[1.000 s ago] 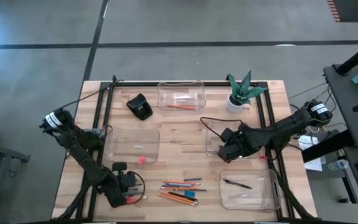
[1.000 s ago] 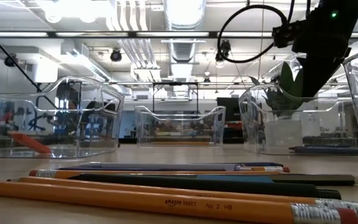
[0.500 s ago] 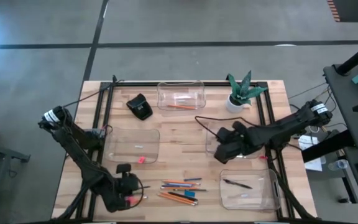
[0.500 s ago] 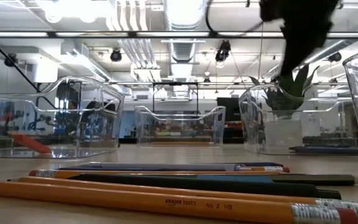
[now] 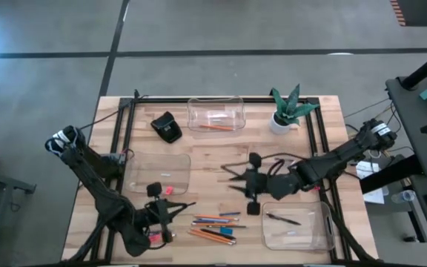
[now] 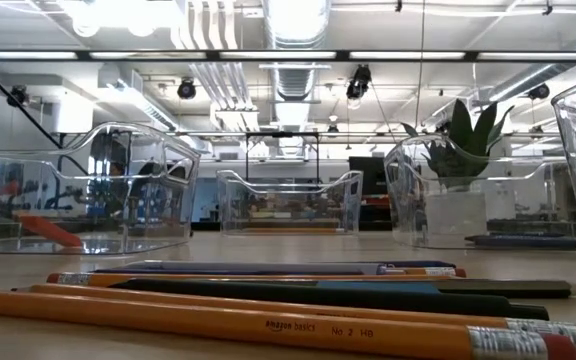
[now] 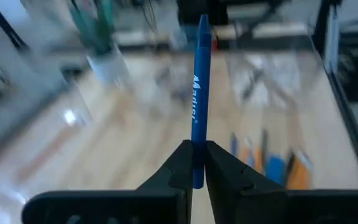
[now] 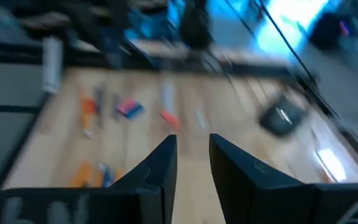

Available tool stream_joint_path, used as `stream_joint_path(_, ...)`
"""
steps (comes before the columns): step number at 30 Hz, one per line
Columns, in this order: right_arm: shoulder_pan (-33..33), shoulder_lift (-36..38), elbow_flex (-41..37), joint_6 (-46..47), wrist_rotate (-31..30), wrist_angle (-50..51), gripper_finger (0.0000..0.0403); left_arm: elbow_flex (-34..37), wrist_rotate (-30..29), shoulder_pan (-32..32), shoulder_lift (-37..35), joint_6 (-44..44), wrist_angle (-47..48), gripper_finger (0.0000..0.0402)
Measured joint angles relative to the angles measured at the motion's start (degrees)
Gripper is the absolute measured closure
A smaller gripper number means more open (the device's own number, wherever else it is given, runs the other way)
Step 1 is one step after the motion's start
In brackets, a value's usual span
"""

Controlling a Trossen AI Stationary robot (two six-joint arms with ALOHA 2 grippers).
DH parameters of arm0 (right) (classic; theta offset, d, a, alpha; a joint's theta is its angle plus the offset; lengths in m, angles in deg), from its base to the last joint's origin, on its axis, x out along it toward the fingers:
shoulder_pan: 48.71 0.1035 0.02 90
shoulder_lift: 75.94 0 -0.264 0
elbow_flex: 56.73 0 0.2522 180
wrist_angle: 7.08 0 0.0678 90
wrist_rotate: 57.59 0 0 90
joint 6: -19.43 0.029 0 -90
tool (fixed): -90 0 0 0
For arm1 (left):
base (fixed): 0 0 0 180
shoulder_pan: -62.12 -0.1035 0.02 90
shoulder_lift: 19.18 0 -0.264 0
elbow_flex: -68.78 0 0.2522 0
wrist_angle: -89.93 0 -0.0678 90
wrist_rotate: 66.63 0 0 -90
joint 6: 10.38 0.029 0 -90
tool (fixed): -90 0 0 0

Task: Sort crayons/erasers/pens/pencils in bins
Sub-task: Put the blue crayon into the middle right transparent bin

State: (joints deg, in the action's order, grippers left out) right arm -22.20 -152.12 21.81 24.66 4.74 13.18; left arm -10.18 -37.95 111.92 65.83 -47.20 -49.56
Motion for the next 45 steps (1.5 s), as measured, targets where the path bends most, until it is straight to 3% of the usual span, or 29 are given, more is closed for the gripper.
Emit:
stream_joint_path(7, 0.38, -1.22, -6.68, -8.14, 10.25, -26.65, 0.0316, 0.01, -3.04, -2.23, 0.02, 28.00, -25.61, 0.0387)
stream_joint_path(10, 0.34, -3.23, -7.17, -10.16, 12.83, -32.83, 0.0316, 0.12, -2.02, -3.29, 0.02, 36.97, -34.30, 0.0387)
stream_joint_path(13, 0.34, -5.84, -5.29, -12.47, 13.21, -35.03, 0.0316, 0.23, -0.25, -4.31, 0.09, 40.35, -38.10, 0.0387)
stream_joint_path(17, 0.27, -9.85, -0.19, -16.11, 13.23, -33.87, 0.0316, 0.43, 1.85, -5.12, 0.11, 40.49, -38.88, 0.0386)
stream_joint_path(24, -0.03, -14.68, 11.21, -17.31, 12.11, -18.13, 0.0316, 1.27, 2.51, -5.07, 0.11, 40.19, -39.87, 0.0386)
stream_joint_path(29, 0.13, -15.90, 17.68, -16.35, 3.55, -7.59, 0.0316, 1.87, 1.63, -5.09, 0.11, 40.14, -39.84, 0.0386)
stream_joint_path(45, -0.67, -16.22, 21.00, -14.45, 7.15, -2.93, 0.0316, 1.98, 2.23, -5.11, 0.11, 40.42, -40.27, 0.0386)
